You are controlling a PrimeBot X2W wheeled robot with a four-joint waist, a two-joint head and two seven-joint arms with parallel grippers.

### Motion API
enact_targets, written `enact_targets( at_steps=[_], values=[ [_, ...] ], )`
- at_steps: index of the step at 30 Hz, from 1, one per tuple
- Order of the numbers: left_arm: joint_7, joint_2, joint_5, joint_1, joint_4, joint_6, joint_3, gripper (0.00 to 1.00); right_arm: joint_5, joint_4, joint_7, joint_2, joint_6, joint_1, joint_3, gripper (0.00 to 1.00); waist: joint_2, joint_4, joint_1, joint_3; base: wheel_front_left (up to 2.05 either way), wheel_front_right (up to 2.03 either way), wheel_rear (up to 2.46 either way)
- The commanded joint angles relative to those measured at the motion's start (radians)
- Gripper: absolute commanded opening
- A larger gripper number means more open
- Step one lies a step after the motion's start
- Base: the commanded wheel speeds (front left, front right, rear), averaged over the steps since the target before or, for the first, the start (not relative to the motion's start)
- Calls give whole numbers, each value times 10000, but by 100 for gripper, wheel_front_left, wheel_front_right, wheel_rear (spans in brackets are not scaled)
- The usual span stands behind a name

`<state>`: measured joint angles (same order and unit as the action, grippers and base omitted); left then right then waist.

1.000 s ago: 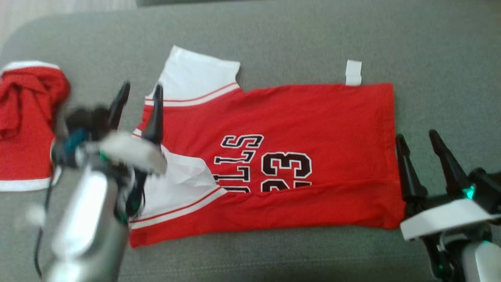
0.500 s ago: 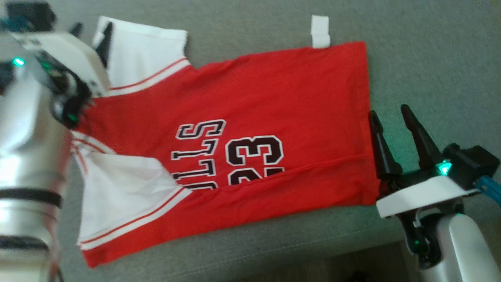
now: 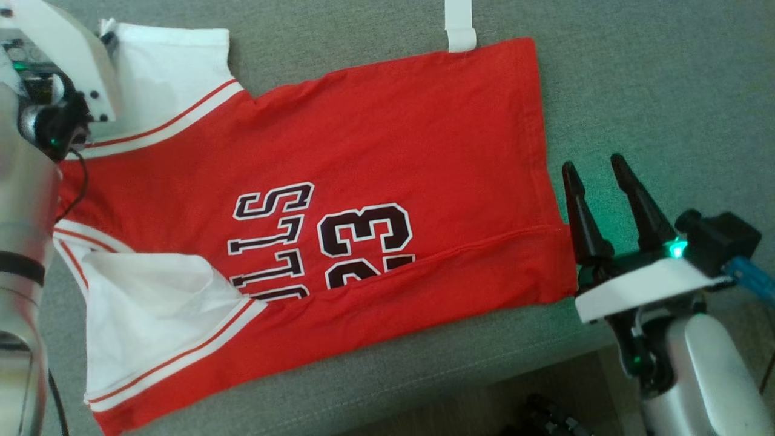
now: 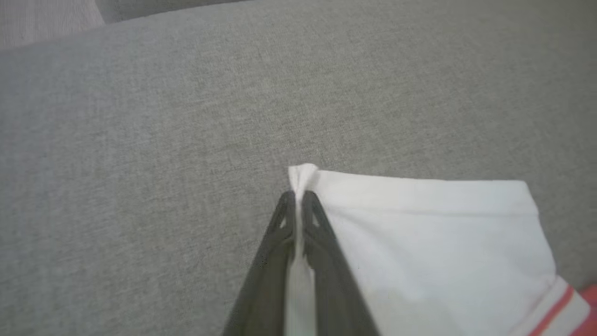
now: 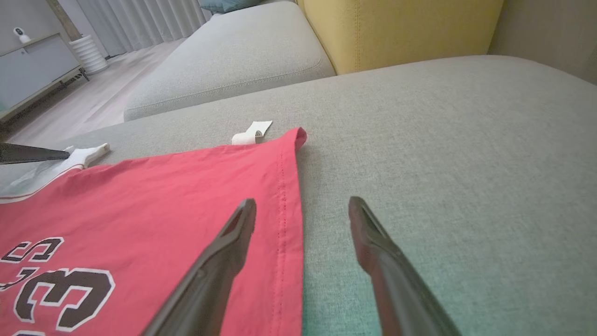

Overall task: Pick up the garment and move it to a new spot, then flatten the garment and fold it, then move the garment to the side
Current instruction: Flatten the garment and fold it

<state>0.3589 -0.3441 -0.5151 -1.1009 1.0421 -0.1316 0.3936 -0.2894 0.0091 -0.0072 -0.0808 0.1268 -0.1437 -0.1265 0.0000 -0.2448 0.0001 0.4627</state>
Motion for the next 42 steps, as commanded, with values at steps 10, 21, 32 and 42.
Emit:
enact_targets(
  at_steps=[10, 21, 32, 42],
  values=[
    [-923, -290, -211, -332, -50, 11, 575, 0, -983, 1330, 1039, -1163, 39, -2592, -359, 100, 0, 383, -1, -140, 0, 0, 0],
    [-1939, 547, -653, -860, -276, 10, 1567, 0, -2097, 4838, 2940, -2266, 39, -5748, -1502, 100, 0, 1506, -1, 293, 0, 0, 0],
    [-3301, 507, -1291, -971, -230, 10, 1933, 0, -2678, 5450, 3630, -2802, 39, -6478, -2209, 0, 0, 1829, -1, 85, 0, 0, 0],
    [-5001, 484, -1386, -862, -339, 11, 1805, 0, -2670, 4846, 1911, -3126, 39, -6313, -1733, 0, 0, 2142, -1, -521, 0, 0, 0]
  ],
)
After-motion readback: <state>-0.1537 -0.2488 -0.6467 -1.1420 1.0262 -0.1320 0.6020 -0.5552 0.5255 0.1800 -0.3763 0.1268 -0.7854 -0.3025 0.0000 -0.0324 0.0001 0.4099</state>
